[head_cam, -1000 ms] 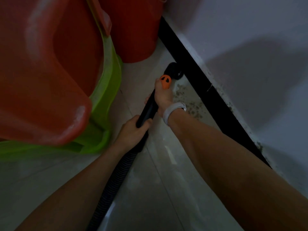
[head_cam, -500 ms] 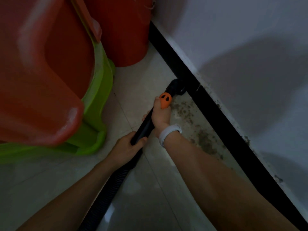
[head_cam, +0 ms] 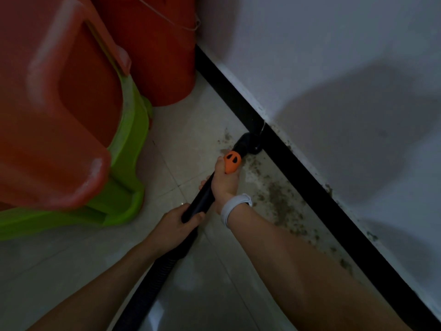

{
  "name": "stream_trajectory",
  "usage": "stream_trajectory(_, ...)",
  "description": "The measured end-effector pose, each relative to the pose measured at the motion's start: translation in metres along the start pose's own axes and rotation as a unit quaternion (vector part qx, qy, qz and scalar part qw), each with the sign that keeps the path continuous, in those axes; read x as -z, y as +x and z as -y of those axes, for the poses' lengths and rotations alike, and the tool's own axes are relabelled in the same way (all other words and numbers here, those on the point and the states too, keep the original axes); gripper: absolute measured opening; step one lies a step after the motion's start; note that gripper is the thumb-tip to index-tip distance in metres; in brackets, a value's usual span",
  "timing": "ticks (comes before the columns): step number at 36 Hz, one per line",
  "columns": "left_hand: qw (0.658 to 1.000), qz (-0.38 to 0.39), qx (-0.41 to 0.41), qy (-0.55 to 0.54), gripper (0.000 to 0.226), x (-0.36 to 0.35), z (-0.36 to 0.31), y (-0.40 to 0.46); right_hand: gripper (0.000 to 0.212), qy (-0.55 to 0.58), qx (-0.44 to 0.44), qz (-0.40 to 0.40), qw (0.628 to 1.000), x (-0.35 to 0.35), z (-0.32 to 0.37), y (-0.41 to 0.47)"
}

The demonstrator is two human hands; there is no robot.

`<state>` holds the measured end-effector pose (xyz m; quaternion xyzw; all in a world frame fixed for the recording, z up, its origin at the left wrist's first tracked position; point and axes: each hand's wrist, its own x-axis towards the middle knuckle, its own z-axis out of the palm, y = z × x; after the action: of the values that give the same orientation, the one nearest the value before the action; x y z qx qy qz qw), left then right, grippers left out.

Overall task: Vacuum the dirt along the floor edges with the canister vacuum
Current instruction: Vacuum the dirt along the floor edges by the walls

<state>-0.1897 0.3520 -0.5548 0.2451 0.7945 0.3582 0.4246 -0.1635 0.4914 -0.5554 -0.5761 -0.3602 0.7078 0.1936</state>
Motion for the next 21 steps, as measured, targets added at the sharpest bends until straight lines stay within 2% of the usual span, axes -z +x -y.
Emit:
stream_trajectory(2, 1.0, 0.007, 0.0, -0.002, 0.021, -0.002, 0.001, -0.003, 0.024, 0.009, -0.004, -0.006, 1.0, 0.004, -0.003, -0.003)
stream_trajectory(9, 0.999, 0.016, -0.005, 0.029, 0.019, -0.001, 0.003, -0.011, 0.04, 0.021, -0.011, -0.025, 0.999, 0.009, -0.011, -0.008)
stream_trajectory(14, 0.999, 0.035, 0.002, 0.019, 0.026, 0.004, 0.003, -0.015, 0.031, 0.025, -0.006, -0.033, 0.999, 0.011, -0.014, -0.01)
stream_trajectory(16, 1.0, 0.018, -0.006, 0.013, 0.021, 0.008, 0.002, -0.017, 0.02, 0.027, 0.006, -0.03, 0.999, 0.006, -0.012, -0.01)
stream_trajectory(17, 1.0, 0.005, -0.01, 0.008, 0.018, 0.01, 0.001, -0.018, 0.022, 0.025, 0.013, -0.021, 0.999, 0.002, -0.011, -0.011)
stream_trajectory(21, 0.998, -0.062, -0.023, -0.004, 0.019, 0.025, 0.001, -0.019, 0.046, 0.001, 0.044, 0.022, 0.999, -0.035, -0.009, -0.008)
